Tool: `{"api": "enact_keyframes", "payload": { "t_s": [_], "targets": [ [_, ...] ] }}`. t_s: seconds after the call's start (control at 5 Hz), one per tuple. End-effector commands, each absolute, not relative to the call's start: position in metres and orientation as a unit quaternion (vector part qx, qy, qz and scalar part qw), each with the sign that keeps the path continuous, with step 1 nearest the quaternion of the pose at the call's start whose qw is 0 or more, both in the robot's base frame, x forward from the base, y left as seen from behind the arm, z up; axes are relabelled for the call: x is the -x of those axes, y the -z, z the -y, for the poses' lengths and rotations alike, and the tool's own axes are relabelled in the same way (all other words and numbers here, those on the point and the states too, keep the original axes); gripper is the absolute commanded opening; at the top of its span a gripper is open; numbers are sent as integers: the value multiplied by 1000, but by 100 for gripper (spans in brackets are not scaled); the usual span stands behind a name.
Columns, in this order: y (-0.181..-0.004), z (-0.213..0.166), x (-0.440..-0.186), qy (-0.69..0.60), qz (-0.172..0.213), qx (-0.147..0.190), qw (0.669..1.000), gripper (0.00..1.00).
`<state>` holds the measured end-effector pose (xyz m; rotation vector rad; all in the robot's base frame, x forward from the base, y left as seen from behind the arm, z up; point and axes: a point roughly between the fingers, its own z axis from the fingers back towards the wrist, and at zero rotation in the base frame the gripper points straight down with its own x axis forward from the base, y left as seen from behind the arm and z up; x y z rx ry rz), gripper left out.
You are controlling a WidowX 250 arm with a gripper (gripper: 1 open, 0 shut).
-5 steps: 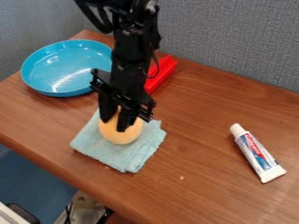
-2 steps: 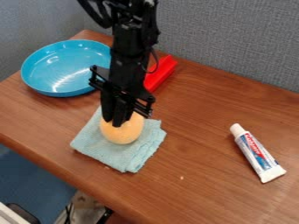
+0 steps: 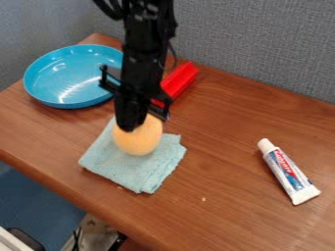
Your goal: Put the yellow ball on the blue plate
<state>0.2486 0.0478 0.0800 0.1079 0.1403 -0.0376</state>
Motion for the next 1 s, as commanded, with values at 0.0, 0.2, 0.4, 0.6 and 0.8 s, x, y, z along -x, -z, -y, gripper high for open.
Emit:
{"api": "enact_keyframes", "payload": {
  "t_s": [0.0, 0.2, 0.4, 0.6, 0.8],
  "targets": [
    [-115, -68, -264, -20, -26, -50, 998, 0],
    [-132, -96, -271, -59, -9, -44, 997, 0],
    [-143, -130, -276, -94, 2, -39, 995, 0],
    [-152, -152, -274, -126, 12, -35, 991, 0],
    [-154, -153, -272, -129, 13, -33, 991, 0]
  ]
}}
